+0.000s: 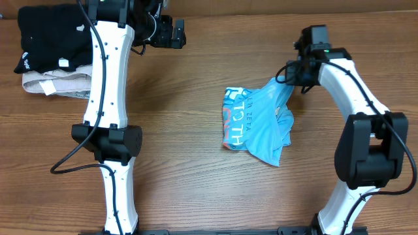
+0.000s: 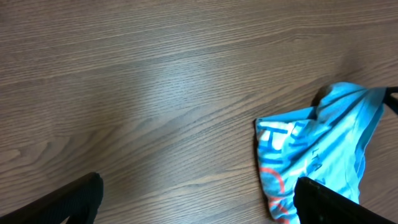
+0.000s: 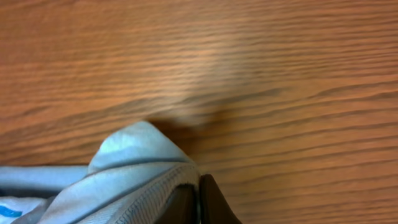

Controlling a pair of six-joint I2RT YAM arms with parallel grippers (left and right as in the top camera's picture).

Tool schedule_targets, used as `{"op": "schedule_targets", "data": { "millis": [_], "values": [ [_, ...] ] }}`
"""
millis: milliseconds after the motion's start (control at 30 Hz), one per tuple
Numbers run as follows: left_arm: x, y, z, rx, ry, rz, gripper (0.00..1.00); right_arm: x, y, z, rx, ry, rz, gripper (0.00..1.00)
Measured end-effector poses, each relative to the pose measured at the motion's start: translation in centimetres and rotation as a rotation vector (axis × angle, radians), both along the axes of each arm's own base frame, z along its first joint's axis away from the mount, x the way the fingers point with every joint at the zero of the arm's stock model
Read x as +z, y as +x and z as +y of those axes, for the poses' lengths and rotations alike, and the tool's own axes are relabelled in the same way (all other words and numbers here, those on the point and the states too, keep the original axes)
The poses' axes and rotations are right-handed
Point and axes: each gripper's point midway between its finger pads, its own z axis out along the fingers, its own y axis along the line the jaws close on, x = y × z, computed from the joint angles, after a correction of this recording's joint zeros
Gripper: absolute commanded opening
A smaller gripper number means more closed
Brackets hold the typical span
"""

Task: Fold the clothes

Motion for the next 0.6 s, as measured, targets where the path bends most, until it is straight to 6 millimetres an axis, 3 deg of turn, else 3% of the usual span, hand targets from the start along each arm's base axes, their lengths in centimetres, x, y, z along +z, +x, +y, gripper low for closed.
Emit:
{"op": "schedule_targets", "data": {
  "millis": [67, 167, 300, 500, 600],
  "values": [
    [0.0, 0.0, 0.0, 0.000, 0.000, 0.000, 1.00, 0.1, 0.2, -1.0, -0.021, 0.006, -0.008, 0.04],
    [0.0, 0.0, 0.0, 0.000, 0.000, 0.000, 1.00, 0.0, 0.2, -2.1, -0.049, 0.018, -0.007, 0.12],
    [0.0, 0.0, 0.0, 0.000, 0.000, 0.000, 1.00, -0.4, -0.9, -3.0, -0.071, 0.049, 0.041, 0.43],
    [-0.1, -0.3, 0.0, -0.002, 0.002, 0.014, 1.00, -0.7, -3.1, -1.9, -0.062, 0.167, 0.130, 0.66],
    [-0.3, -0.8, -0.5, -0.012, 0.005, 0.028, 1.00, 0.0, -3.7, -1.0, -0.050, 0.220, 0.139, 0.77]
  ]
}}
